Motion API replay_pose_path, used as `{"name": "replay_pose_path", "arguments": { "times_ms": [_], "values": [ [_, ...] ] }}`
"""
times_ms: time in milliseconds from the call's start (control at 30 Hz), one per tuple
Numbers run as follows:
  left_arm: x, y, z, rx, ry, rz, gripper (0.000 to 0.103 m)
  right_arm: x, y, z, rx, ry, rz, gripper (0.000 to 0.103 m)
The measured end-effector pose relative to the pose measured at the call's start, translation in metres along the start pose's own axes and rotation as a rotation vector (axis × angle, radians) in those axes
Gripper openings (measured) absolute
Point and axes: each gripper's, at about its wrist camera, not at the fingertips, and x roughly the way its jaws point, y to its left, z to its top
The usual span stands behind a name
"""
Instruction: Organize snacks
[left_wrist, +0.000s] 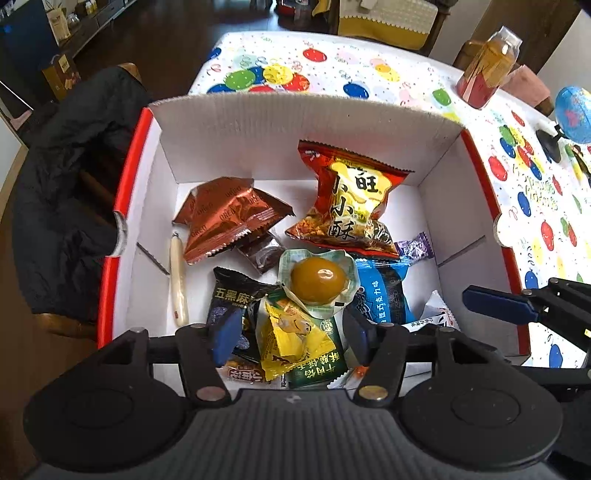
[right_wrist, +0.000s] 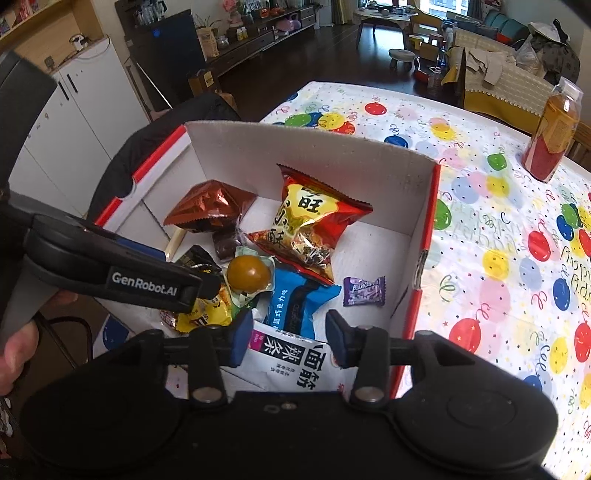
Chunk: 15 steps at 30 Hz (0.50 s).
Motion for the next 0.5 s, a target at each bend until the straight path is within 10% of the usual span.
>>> {"name": "replay_pose_path", "arguments": {
  "times_ms": [500],
  "values": [
    [-0.058,0.009,-0.018,-0.001,-0.178,0.010,0.083,-0.065,-0.001,-0.007,0.041,-0.175,0.032,0.087]
  ]
}}
